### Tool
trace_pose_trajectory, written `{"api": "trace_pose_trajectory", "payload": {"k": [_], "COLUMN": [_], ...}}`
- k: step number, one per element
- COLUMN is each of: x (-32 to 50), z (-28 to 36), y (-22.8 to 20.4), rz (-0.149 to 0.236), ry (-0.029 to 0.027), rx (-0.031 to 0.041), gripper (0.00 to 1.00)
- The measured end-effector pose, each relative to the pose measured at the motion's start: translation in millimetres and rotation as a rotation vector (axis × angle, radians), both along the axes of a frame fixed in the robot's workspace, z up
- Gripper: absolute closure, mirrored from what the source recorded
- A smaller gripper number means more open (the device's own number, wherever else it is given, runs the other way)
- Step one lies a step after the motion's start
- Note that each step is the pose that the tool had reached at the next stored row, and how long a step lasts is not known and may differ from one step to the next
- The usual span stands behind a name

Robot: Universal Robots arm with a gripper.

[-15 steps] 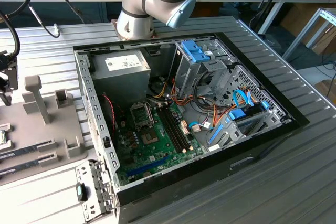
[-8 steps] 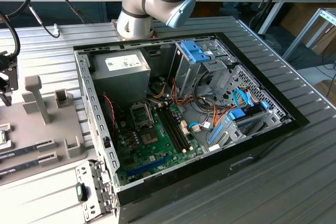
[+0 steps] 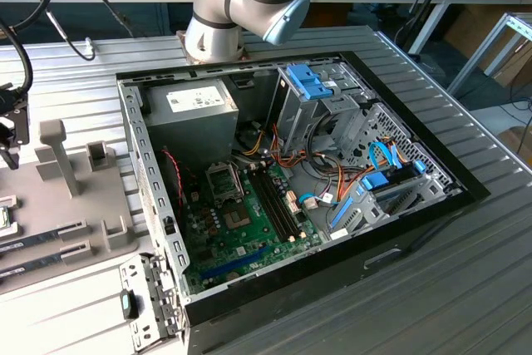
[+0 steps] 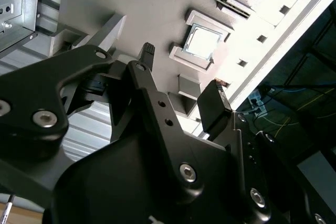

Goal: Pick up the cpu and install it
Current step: 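Pick up the cpu and move it towards the insertion slot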

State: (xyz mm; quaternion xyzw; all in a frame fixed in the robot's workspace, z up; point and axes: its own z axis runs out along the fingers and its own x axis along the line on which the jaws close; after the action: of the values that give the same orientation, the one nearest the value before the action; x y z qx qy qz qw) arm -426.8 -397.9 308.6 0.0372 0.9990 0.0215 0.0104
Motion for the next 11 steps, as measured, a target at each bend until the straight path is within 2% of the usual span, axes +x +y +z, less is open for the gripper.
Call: {"api": "trace_pose_trajectory", "payload": {"k": [11], "x": [0.0], "z": [-2.6], "y": [0.0], "rz": [0.000], "ry": [0.0001], "rx": [0.0000], "gripper": [0.40]}}
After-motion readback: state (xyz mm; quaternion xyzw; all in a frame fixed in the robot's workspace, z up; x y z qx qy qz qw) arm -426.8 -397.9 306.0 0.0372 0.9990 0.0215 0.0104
